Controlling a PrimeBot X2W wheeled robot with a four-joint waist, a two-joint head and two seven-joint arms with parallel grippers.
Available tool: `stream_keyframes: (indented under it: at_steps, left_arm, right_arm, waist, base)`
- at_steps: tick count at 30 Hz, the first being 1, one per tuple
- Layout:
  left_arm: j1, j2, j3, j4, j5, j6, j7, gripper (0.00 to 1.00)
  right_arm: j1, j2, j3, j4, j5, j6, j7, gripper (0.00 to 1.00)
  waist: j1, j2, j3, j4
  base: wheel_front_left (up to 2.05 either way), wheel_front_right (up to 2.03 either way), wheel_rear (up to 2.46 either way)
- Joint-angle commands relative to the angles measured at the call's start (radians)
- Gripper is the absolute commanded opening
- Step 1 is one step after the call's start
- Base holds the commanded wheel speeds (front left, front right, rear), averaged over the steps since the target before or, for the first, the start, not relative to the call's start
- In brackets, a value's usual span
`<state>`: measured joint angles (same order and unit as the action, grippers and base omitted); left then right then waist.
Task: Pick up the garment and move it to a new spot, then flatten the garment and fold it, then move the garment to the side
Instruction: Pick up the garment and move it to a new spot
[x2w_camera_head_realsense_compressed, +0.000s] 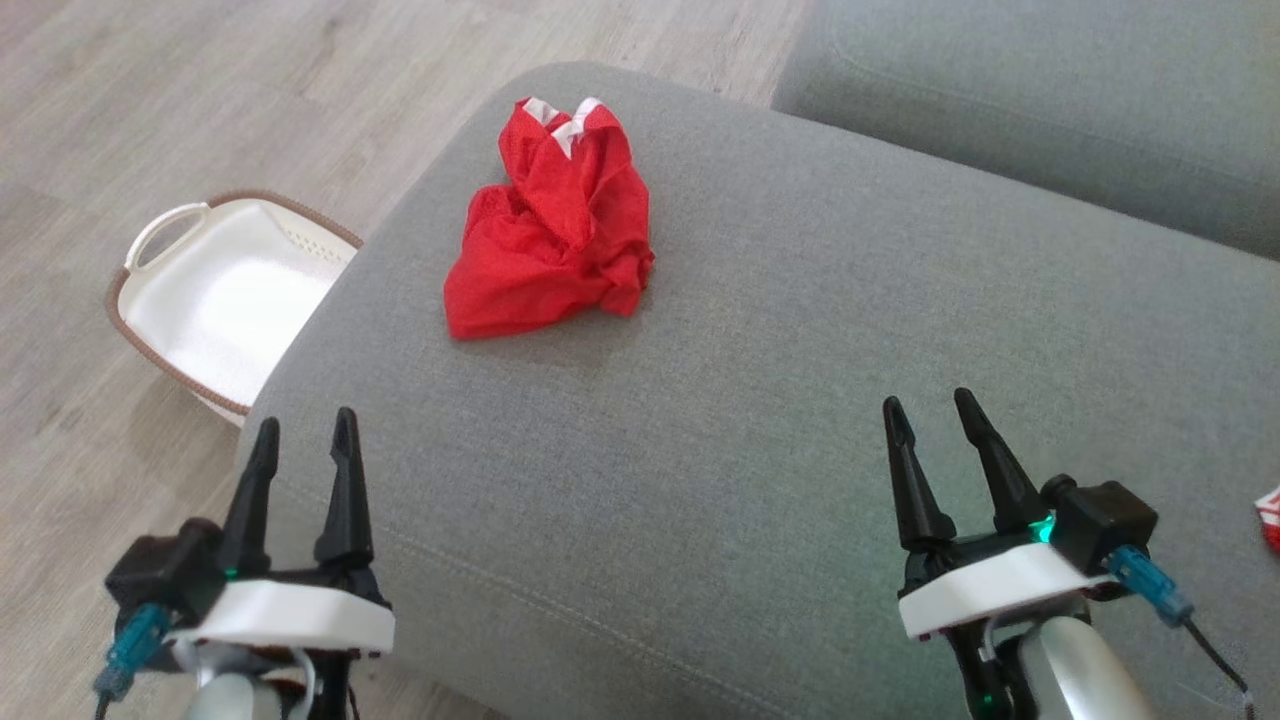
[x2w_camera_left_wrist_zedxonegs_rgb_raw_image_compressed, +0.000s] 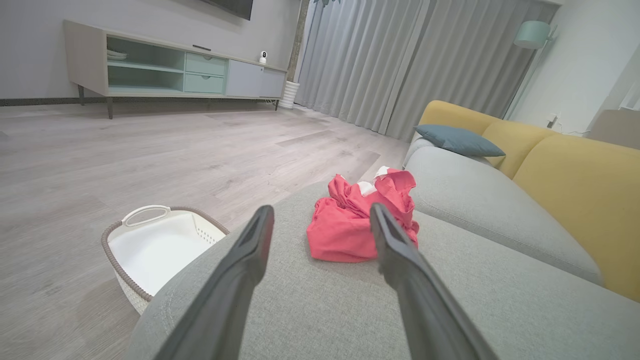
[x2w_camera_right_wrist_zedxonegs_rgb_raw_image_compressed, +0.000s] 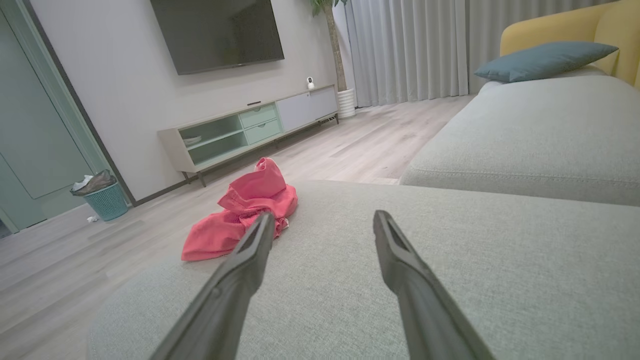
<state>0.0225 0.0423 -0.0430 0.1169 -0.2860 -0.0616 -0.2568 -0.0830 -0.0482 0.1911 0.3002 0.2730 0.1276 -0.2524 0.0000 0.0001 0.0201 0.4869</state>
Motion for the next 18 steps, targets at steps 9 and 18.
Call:
stream_keyframes:
  at_steps: [9,18]
  left_arm:
    - [-0.123,0.008,0.092,-0.026,0.007,-0.005,-0.005,1.00]
    - [-0.335,0.054,0.084,0.200,0.053,-0.042,-0.001,1.00]
  right_arm:
    - [-0.071,-0.002,-0.017,-0.035,-0.068,0.003,-0.009,1.00]
    - [-0.147,-0.002,-0.152,-0.122,-0.193,0.003,0.039,1.00]
  waist:
    - [0.0000,-0.0001,0.103,-0.039]
    - [0.0000,-0.0001,0.244,-0.079]
  base:
    - [0.00,0.00,0.00]
    - [0.00,0.00,0.00]
